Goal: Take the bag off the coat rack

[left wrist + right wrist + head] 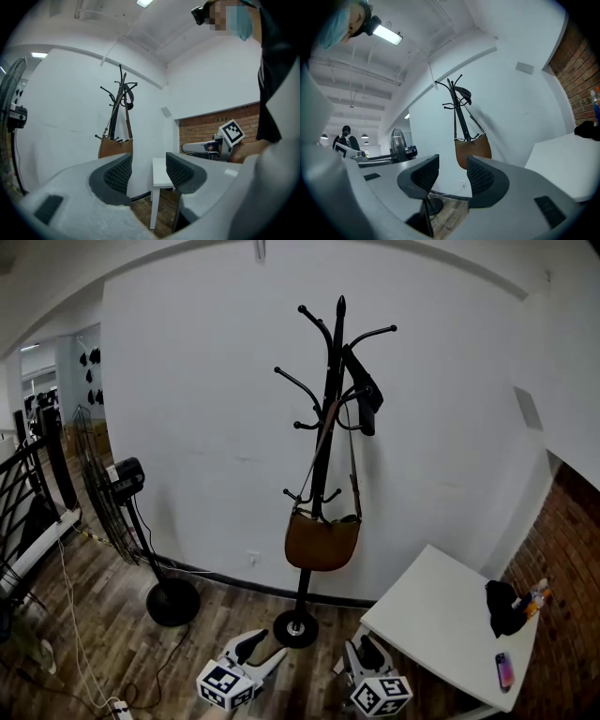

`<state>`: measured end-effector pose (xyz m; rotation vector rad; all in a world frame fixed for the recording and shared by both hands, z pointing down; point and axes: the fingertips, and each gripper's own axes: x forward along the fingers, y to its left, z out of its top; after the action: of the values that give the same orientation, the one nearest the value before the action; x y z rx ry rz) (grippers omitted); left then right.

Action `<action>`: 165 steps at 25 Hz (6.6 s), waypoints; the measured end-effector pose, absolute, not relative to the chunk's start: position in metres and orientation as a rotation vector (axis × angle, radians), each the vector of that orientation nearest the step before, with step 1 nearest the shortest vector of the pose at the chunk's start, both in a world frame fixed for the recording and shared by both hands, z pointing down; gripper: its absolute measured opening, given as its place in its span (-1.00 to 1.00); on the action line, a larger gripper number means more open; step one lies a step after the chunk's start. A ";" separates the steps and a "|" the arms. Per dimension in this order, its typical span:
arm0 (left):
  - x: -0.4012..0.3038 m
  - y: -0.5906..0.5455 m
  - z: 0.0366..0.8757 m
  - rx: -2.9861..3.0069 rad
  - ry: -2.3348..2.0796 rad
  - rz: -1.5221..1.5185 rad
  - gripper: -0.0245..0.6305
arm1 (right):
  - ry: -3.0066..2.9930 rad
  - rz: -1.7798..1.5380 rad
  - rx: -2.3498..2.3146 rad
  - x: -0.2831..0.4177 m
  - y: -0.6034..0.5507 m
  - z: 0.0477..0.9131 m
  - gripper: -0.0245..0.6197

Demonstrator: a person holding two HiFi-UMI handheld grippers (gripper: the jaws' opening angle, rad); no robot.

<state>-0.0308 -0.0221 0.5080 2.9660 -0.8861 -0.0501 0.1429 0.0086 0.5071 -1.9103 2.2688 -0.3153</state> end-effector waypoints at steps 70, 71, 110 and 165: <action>0.079 -0.393 0.431 3.175 -0.913 -0.067 -0.23 | 2.145 0.086 -2.240 0.271 -0.334 0.443 -0.31; 0.082 -0.396 0.428 3.173 -0.934 -0.050 -0.23 | 2.160 0.098 -2.226 0.272 -0.339 0.440 -0.32; 0.102 -0.424 0.405 3.190 -1.190 0.076 -0.88 | 2.347 0.209 -1.994 0.274 -0.375 0.410 -0.84; 0.089 -0.313 0.309 3.436 -0.701 -0.185 -0.87 | 2.064 0.484 -2.080 0.230 -0.221 0.298 -0.84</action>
<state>0.0888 -0.3126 0.3086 3.4360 -0.7011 -0.1855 0.2300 -0.2212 0.2983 -2.0802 2.0643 0.4839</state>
